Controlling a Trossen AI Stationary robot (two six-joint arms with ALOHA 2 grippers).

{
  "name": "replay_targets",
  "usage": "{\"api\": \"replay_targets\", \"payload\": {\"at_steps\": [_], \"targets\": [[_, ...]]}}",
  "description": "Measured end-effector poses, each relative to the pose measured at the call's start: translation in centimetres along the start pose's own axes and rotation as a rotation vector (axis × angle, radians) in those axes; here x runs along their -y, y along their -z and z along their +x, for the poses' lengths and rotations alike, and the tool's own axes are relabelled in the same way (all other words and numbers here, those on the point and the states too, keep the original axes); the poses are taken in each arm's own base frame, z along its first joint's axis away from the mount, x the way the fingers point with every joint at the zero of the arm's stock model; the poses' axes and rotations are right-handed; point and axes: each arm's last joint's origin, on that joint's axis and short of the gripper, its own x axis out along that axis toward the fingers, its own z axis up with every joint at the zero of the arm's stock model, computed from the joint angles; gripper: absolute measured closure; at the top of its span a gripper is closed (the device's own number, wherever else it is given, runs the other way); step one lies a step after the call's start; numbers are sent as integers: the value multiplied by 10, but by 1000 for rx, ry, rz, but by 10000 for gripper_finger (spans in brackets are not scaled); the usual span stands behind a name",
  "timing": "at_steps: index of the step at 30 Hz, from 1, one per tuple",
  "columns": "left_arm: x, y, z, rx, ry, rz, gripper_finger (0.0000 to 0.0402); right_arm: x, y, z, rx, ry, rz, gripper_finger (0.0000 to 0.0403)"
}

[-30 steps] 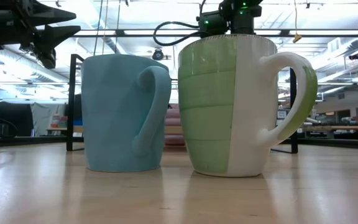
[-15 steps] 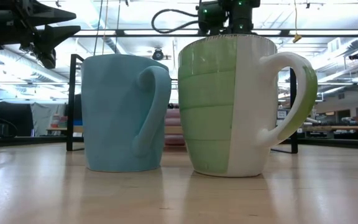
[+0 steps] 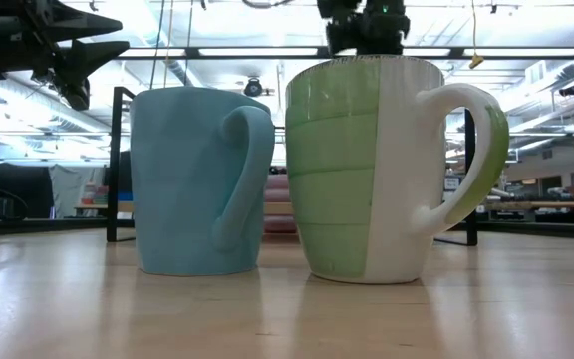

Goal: Place coffee mugs
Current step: Put the yellow mug on the shelf

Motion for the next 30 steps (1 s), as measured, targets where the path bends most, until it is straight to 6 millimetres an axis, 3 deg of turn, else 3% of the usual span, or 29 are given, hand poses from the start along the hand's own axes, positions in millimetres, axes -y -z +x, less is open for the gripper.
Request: {"api": "replay_targets", "payload": {"at_steps": [10,14,21,30], "targets": [[2,-6,1,18,7,80,271,-3,-13,-38,199,51,11,247],[11,-27,3,25,26,162,271,-2,-21,-43,295,70,-24,248],[16,-55,6,-38,-87,185,271,5,-29,-41,387,92,-41,249],[23,-79,22,-181,-236,231,271,1,-7,-53,566,133,-55,249]]}}
